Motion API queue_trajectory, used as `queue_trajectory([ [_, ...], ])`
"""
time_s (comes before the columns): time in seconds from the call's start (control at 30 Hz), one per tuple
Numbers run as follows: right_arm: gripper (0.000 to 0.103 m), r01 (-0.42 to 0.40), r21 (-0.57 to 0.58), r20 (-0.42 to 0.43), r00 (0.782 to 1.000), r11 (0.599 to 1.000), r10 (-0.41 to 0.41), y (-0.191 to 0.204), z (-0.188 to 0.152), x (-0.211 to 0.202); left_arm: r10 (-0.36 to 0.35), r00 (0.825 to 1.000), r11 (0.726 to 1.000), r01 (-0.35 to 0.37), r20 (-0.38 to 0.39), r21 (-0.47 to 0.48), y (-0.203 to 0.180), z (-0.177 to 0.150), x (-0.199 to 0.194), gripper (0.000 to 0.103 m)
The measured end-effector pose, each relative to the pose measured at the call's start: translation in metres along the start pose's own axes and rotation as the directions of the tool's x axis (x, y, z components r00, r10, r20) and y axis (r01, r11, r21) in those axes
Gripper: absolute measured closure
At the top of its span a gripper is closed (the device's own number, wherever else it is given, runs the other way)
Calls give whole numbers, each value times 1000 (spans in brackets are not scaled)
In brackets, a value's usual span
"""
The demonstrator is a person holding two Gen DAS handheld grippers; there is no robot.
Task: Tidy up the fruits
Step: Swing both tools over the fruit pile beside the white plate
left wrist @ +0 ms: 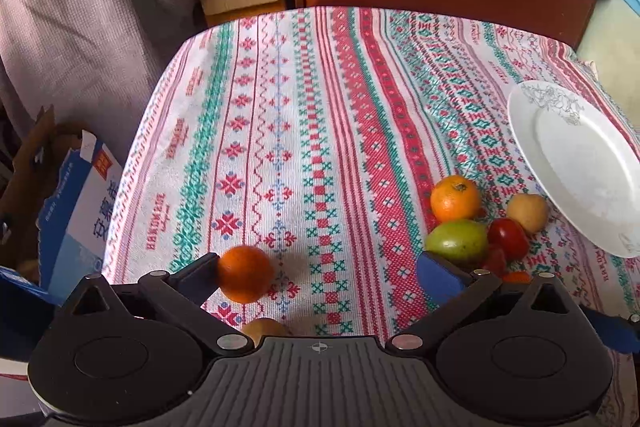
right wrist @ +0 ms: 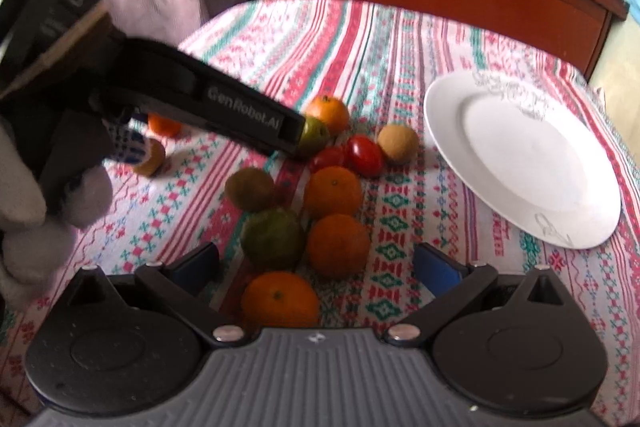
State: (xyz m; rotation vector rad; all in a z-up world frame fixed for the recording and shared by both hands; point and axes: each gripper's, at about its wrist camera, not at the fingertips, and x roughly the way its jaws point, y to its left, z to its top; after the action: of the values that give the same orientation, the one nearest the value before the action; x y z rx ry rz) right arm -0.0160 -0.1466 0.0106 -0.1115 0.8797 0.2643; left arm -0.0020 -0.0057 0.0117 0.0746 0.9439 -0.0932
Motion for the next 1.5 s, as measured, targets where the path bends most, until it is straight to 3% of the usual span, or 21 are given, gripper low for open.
queue_trajectory([
  [0.23, 1, 41, 85, -95, 995, 996, -33, -13, 11, -1, -6, 1000, 999, 5, 18, 33, 1, 12, -27, 0],
  [0.53, 1, 107, 257, -85, 992, 960, -88, -25, 29, -21, 29, 999, 999, -31, 37, 38, 9, 15, -52, 0],
  [1.0, 1, 211, 332, -191, 970, 919, -154, -33, 34, -23, 92, 995, 996, -93, -29, -3, 22, 8, -59, 0],
  [1.5, 1, 249, 342, -216, 959, 906, -182, -36, 37, -20, 124, 990, 992, -121, -60, 44, 13, -1, -57, 0],
])
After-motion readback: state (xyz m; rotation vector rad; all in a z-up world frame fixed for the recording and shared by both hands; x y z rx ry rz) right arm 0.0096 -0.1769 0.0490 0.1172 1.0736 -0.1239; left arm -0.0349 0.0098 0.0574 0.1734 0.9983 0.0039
